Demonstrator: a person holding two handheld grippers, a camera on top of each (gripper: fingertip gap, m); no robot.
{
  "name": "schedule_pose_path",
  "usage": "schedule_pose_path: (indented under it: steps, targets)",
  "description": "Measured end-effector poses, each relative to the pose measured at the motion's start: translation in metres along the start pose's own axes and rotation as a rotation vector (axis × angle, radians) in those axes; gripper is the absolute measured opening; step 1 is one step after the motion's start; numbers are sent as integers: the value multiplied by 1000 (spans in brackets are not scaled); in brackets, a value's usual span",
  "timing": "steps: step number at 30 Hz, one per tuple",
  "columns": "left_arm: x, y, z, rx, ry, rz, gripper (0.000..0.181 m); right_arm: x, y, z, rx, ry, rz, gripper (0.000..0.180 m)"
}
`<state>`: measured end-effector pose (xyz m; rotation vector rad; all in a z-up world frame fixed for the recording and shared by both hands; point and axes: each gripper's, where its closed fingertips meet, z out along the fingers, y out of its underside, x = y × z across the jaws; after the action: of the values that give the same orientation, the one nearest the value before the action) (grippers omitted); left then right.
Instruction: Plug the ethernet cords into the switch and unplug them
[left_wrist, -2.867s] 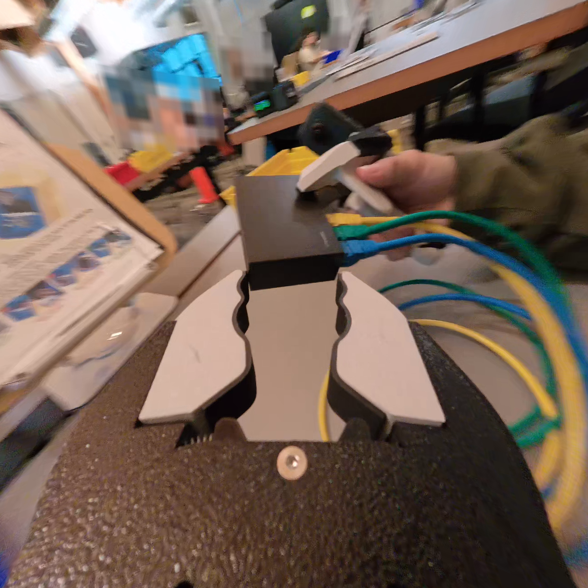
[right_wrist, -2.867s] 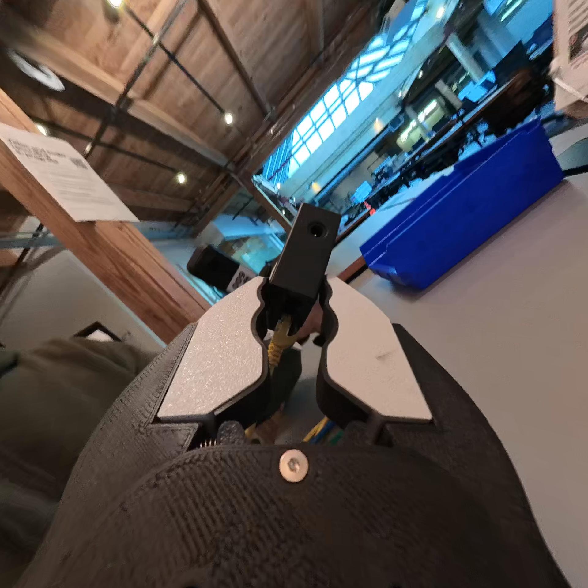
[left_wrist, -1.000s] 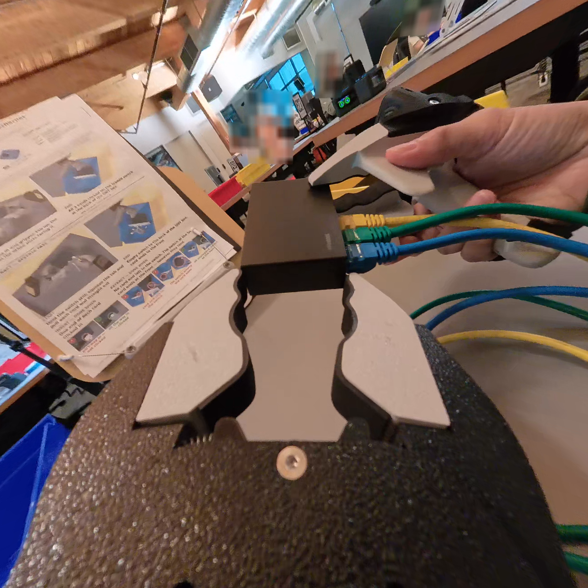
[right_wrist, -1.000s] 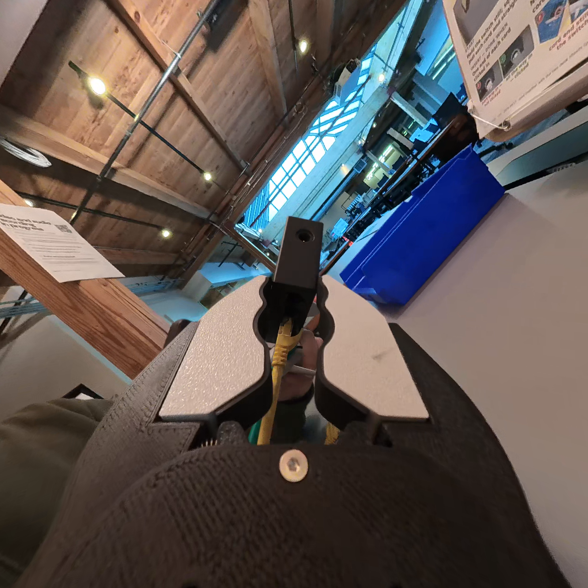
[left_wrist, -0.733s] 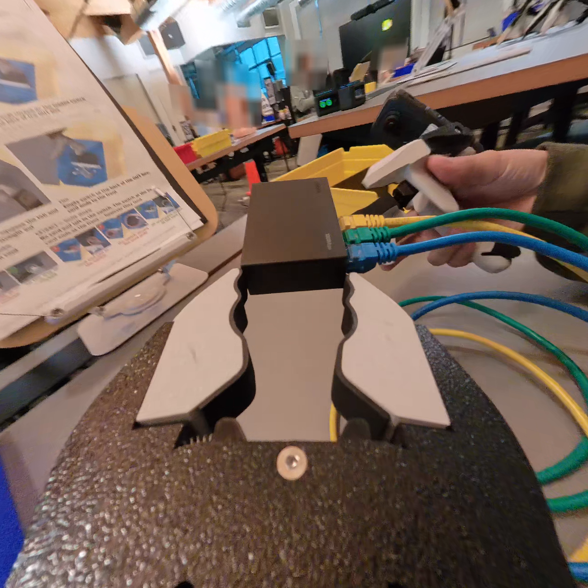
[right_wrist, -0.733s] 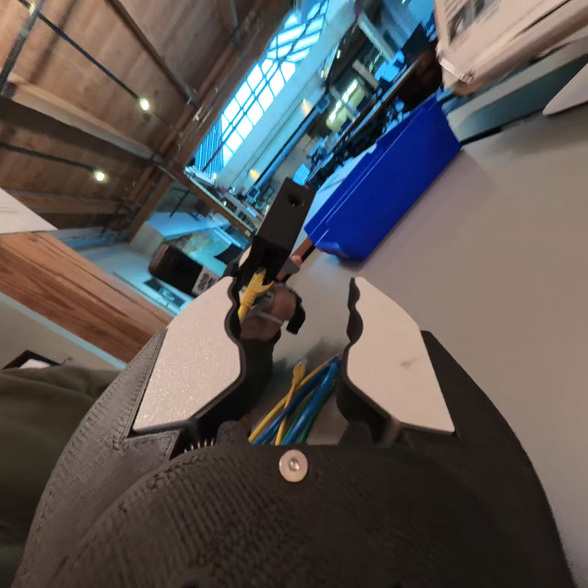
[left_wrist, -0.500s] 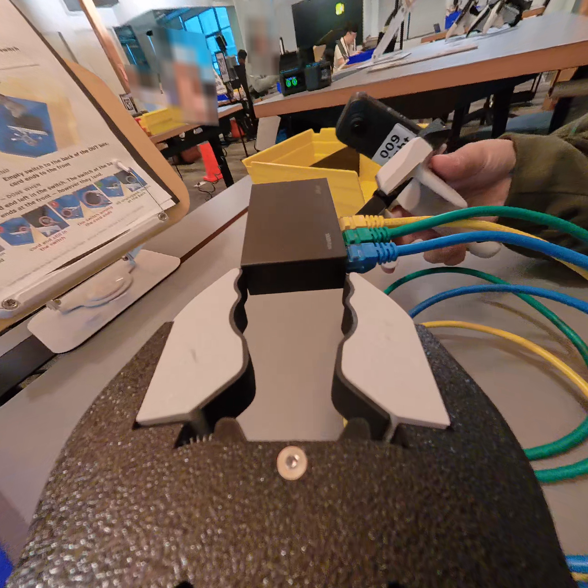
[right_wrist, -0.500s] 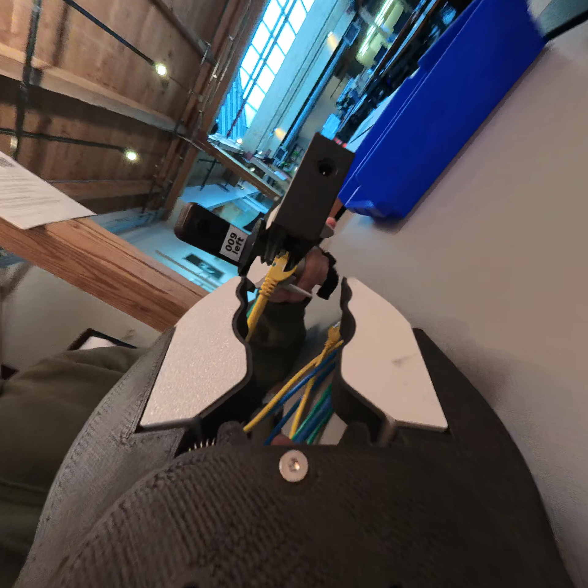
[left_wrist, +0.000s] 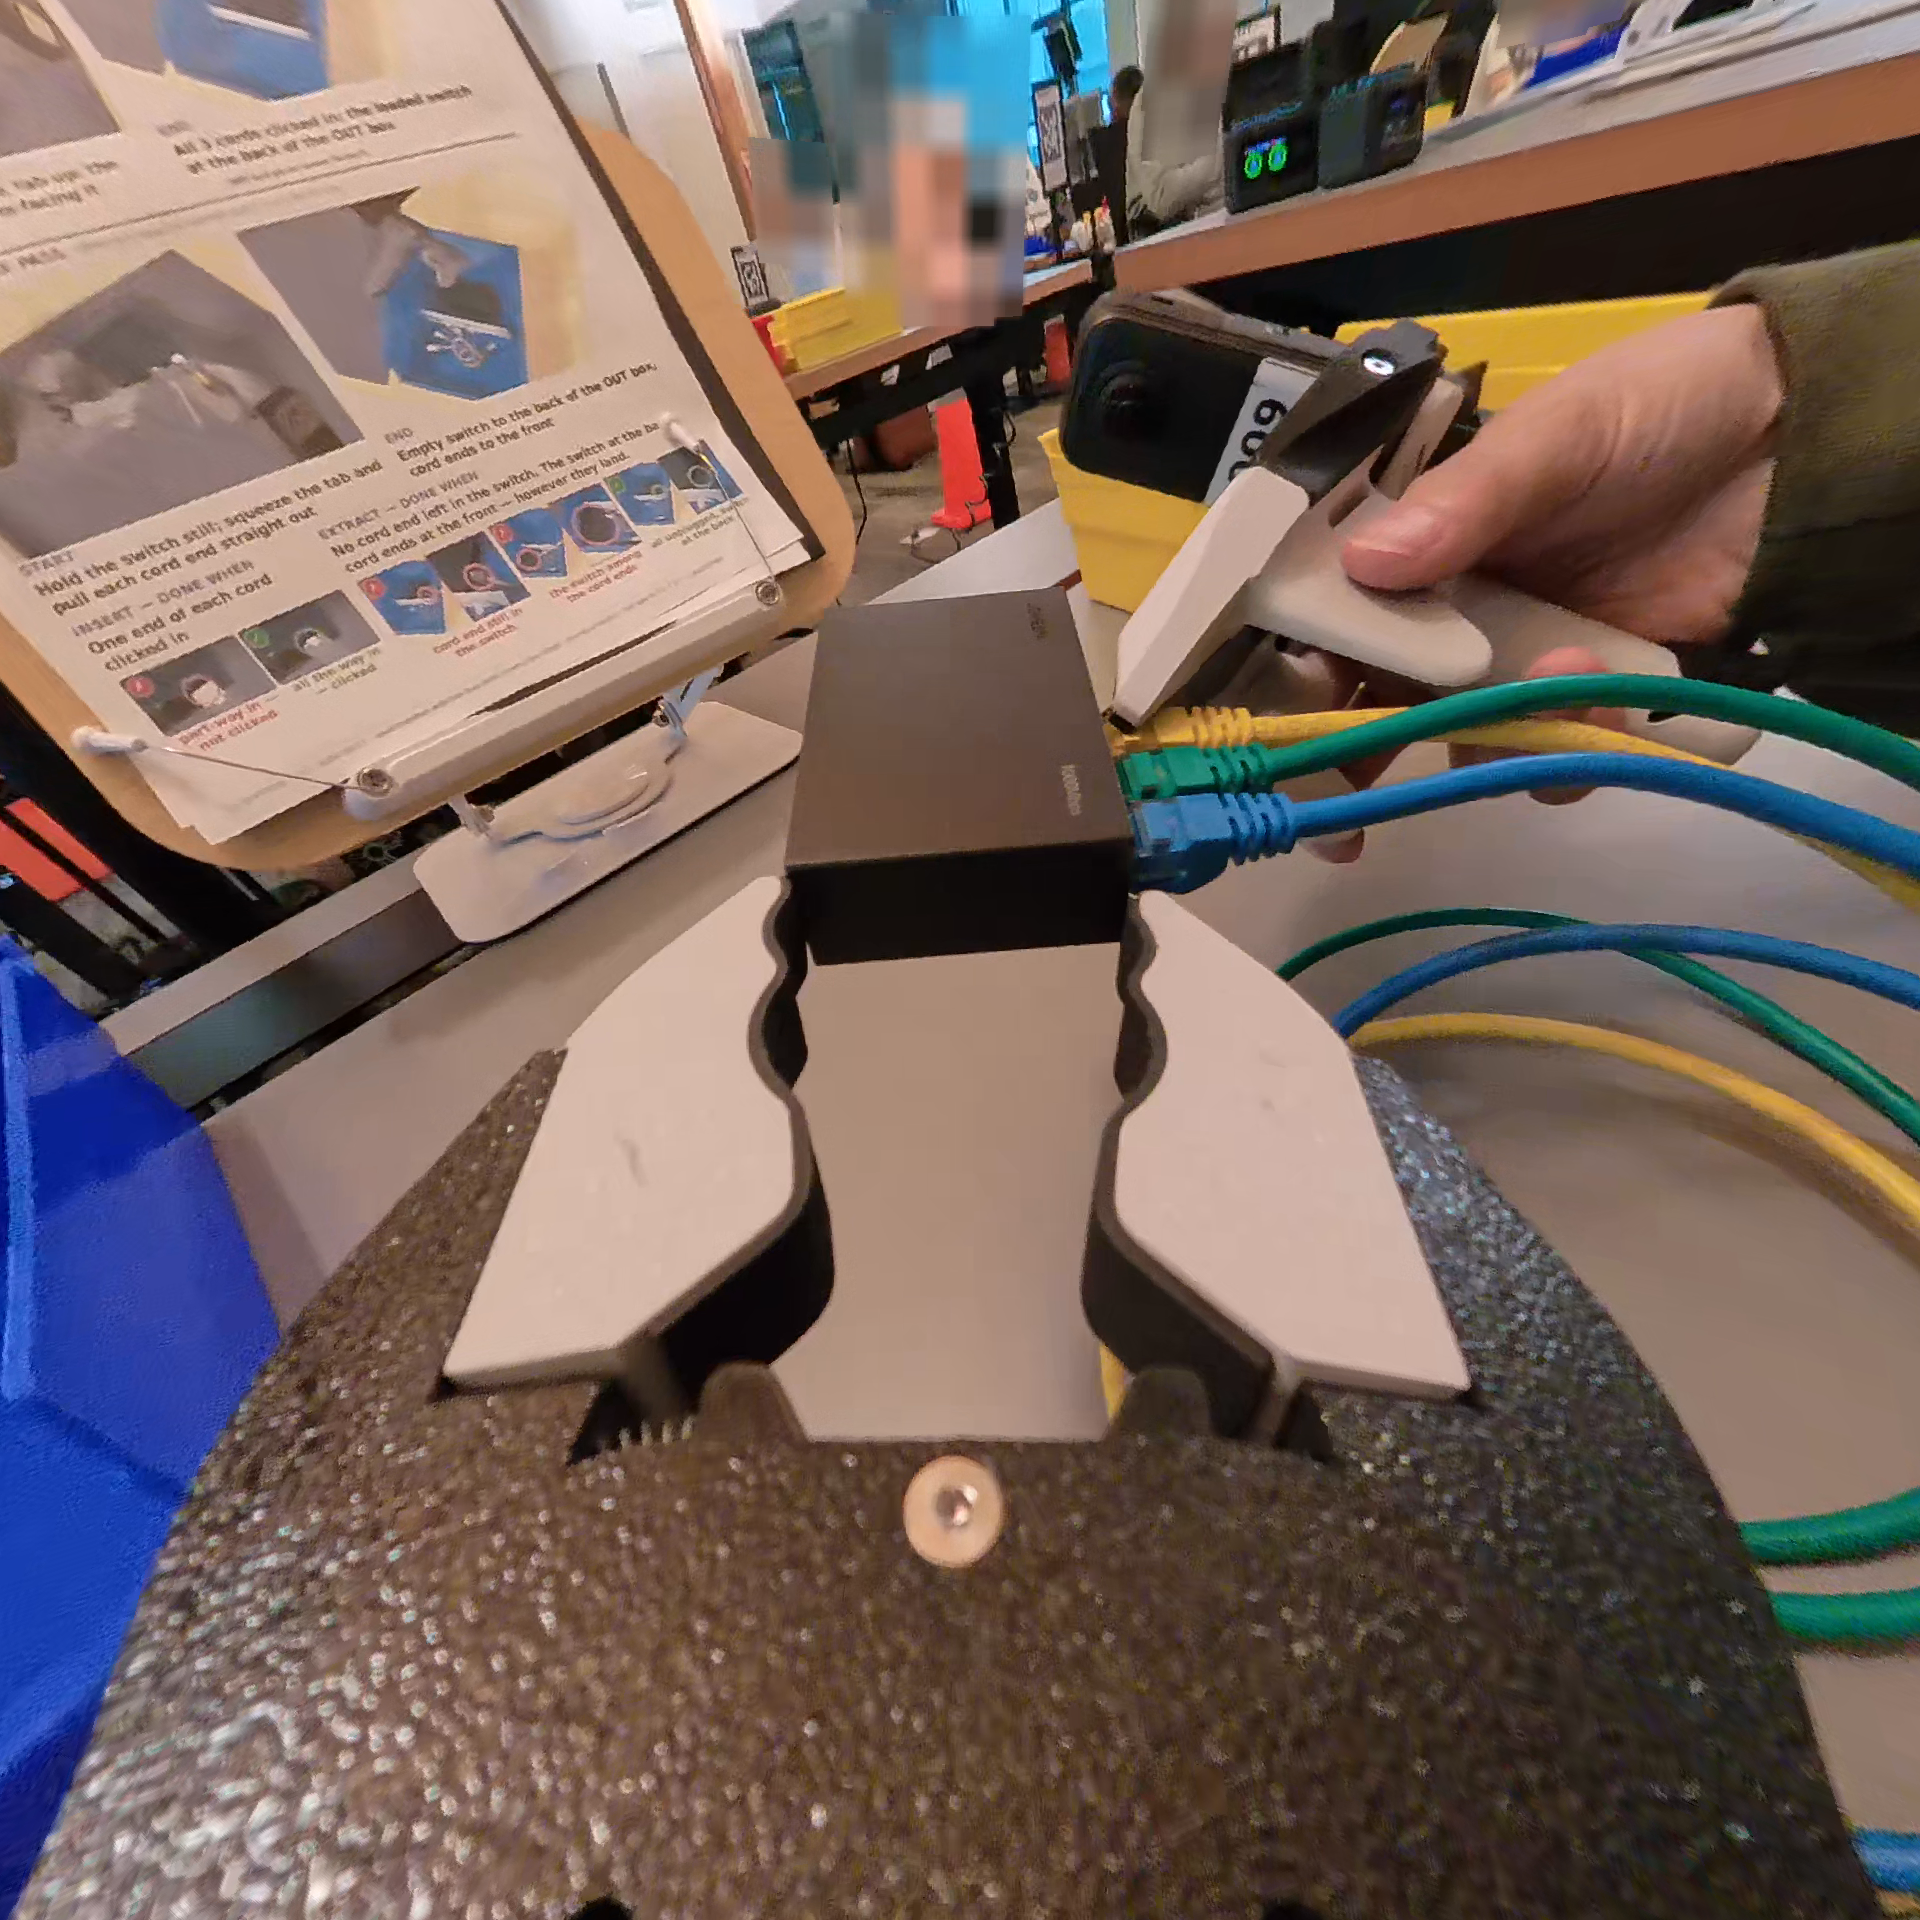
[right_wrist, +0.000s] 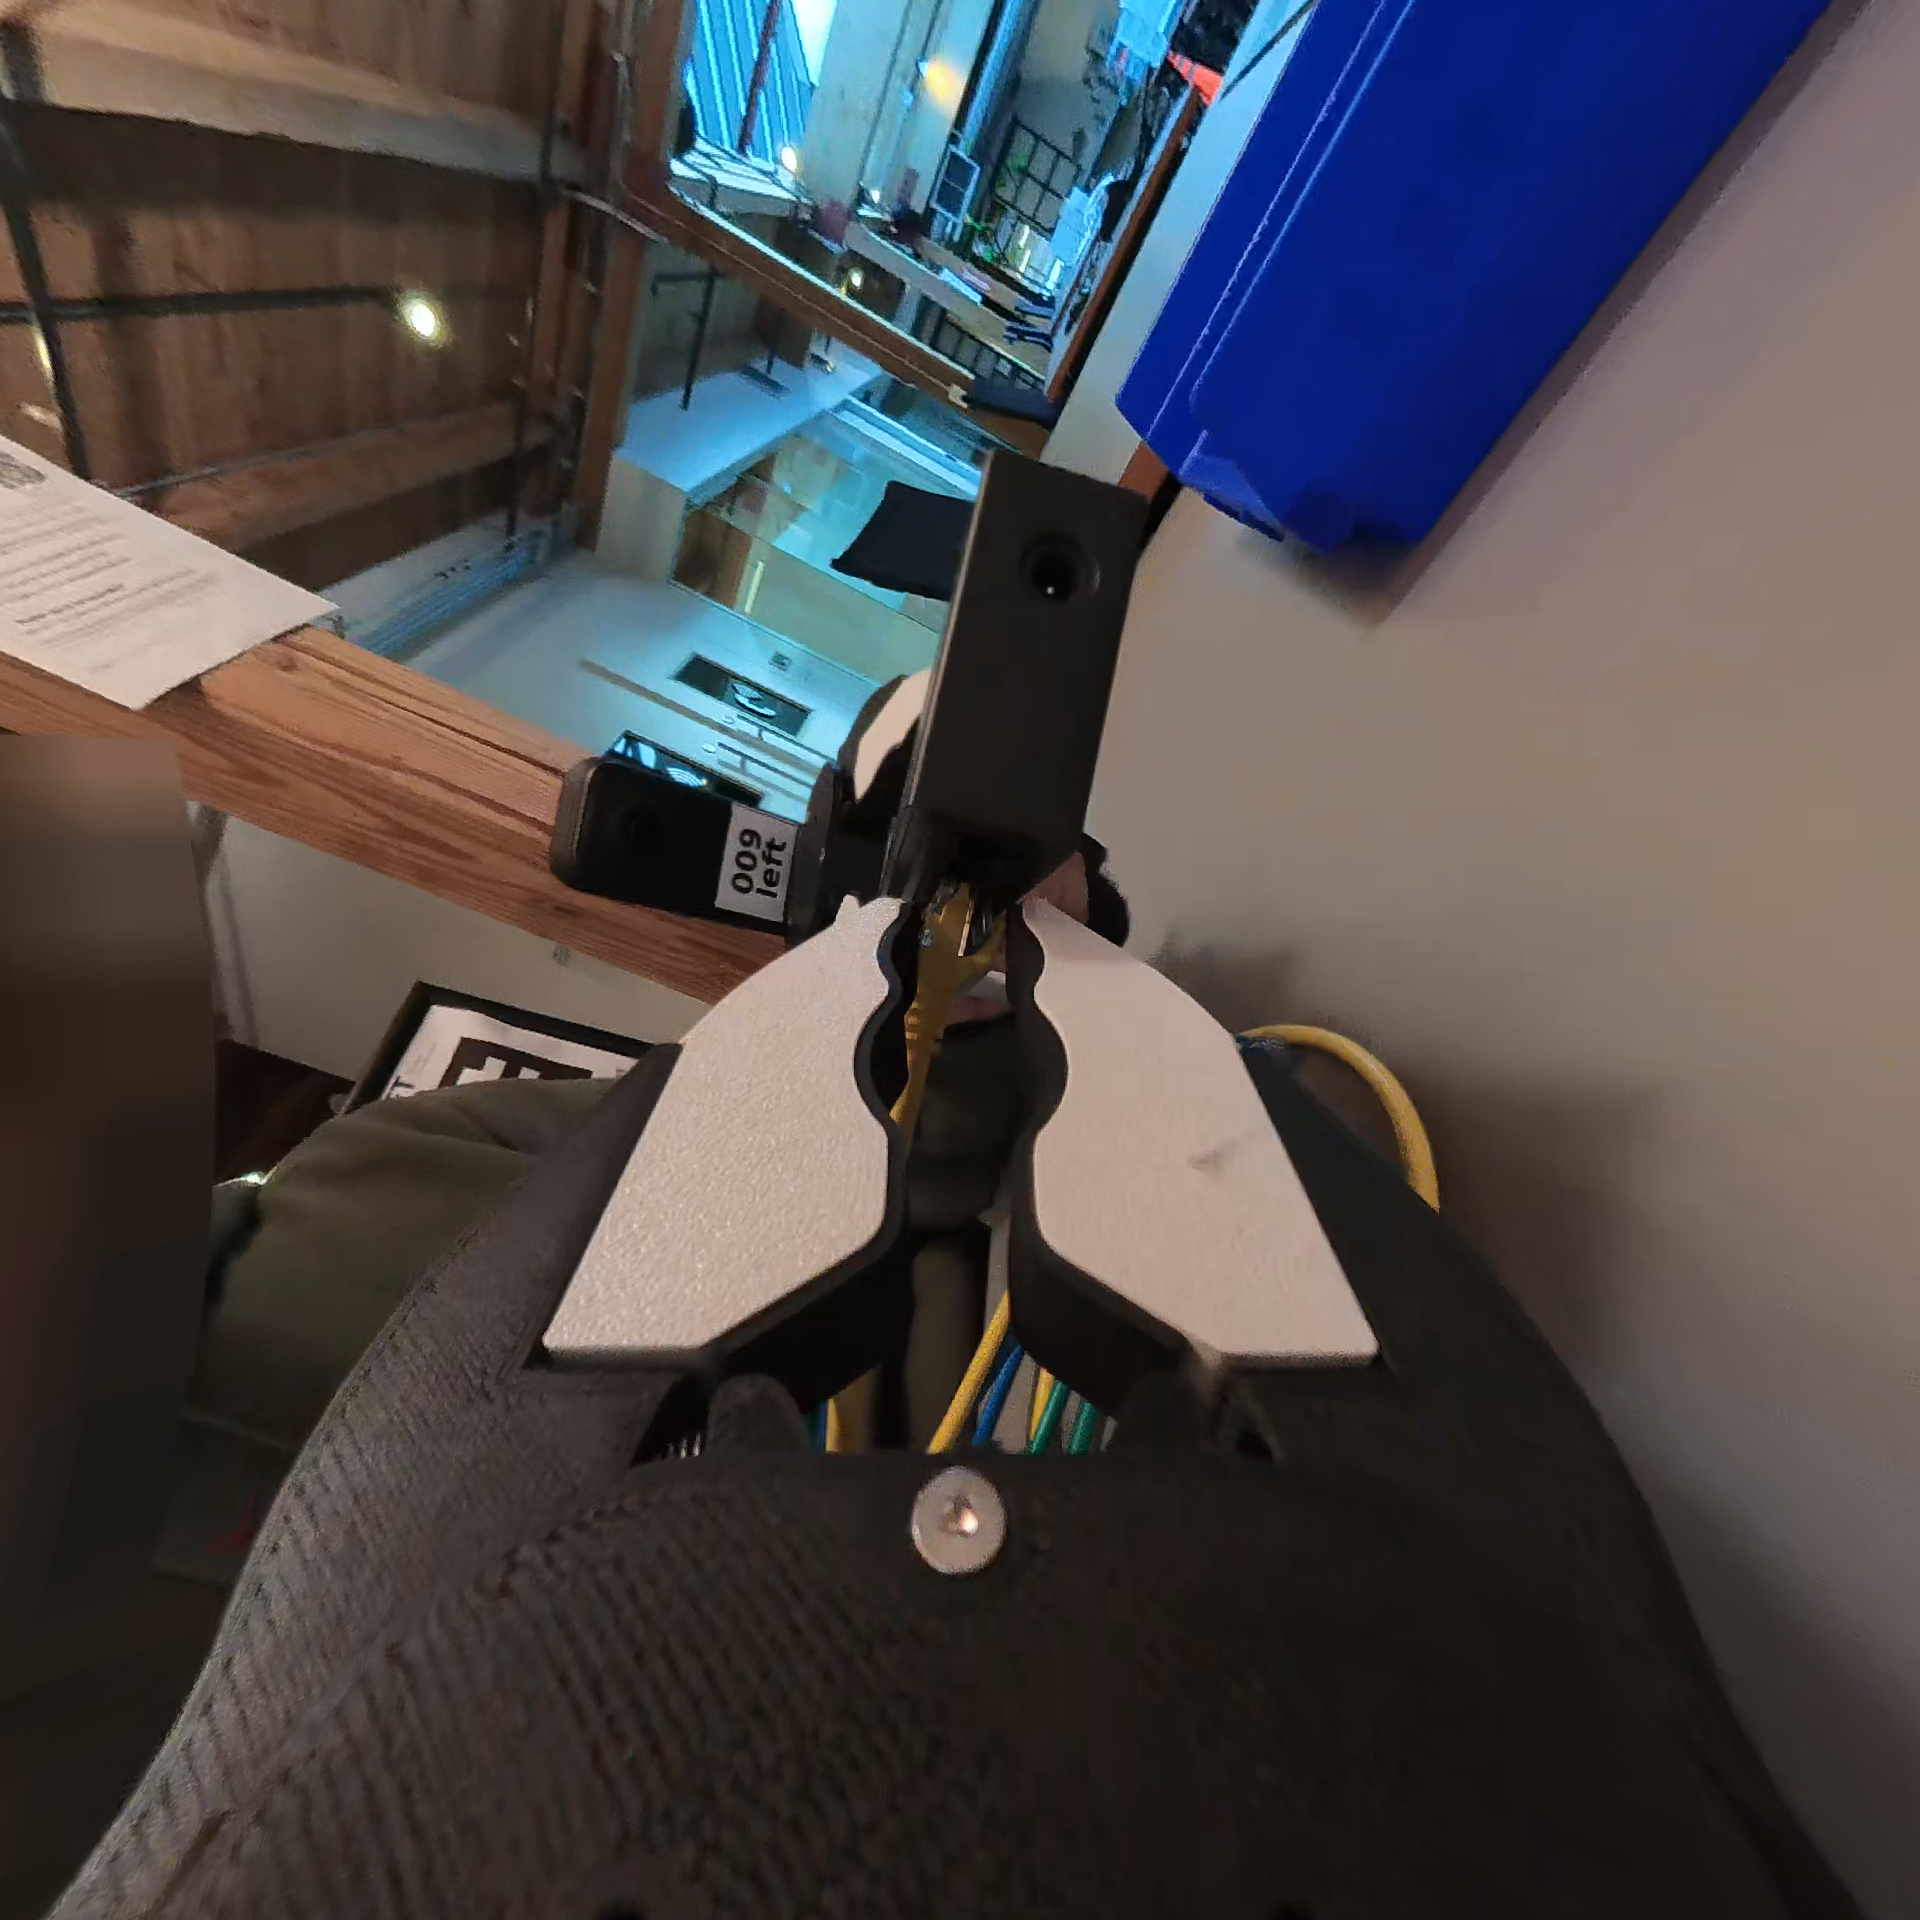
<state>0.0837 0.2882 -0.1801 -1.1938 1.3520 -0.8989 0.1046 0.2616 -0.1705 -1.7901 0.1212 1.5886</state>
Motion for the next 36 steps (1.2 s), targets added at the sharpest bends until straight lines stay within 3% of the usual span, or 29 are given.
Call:
schedule_pose_path:
  steps: [6, 13, 28, 35, 36]
  targets:
    - [-4, 17, 0, -10, 15, 0, 57, 17, 4, 8, -73, 83, 27, 15]
    - [-15, 33, -8, 31, -42, -16, 57, 30, 4, 23, -171, 51, 65, 14]
    - [-18, 39, -14, 23, 27, 52, 57, 31, 18, 28, -398, 254, -219, 12]
    - [-20, 34, -17, 63, 5, 59, 57, 27, 21, 26, -440, 247, -215, 11]
    - [-28, 31, -19, 87, -33, 39, 57, 35, 30, 19, -519, 304, -226, 11]
